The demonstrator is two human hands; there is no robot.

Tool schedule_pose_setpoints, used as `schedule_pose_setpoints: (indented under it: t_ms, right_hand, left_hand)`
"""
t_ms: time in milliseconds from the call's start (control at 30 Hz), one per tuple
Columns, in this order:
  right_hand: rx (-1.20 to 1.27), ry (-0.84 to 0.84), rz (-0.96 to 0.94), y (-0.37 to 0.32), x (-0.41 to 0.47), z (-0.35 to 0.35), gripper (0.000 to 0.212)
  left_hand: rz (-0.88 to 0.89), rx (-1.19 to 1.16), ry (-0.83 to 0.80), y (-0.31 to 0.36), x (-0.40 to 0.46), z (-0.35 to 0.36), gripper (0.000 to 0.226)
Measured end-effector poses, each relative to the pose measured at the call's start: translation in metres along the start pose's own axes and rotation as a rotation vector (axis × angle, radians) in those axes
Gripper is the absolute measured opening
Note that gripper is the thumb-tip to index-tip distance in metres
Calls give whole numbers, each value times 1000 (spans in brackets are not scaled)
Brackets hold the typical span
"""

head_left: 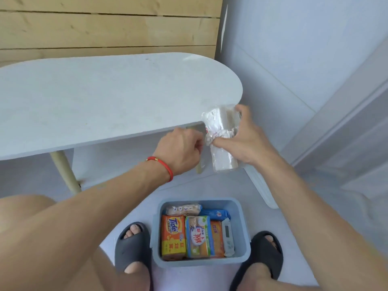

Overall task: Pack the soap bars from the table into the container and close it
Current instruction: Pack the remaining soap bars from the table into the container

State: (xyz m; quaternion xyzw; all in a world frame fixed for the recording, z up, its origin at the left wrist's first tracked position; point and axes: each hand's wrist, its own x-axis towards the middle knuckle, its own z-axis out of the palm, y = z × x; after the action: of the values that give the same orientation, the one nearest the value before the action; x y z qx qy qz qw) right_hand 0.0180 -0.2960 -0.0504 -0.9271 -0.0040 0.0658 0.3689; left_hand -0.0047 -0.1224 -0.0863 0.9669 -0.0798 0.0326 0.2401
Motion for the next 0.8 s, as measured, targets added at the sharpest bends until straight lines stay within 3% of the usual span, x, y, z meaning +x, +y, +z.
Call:
schedule_pose_setpoints:
  t_ms: [133,267,367,533,800]
  right_hand:
    - [42,-81,128,64,-38,34,97]
    - [-87,-217,317,129,-66,79,98]
    - [-199,-227,403,160,-79,108,92]
    - [-396,-112,380,166,-90,157,94]
    - [-613,-109,346,171,-91,165,98]
  left_hand:
    - [-29,152,-248,-7,-29,55,20]
    - [-118,213,-368,-30,-58,98,23]
    - [-165,240,-414,-42,-76,124,31]
    - [-168,281,-448,-47,-92,149,37]
    - [-227,335,-461,-66,-100,159,46]
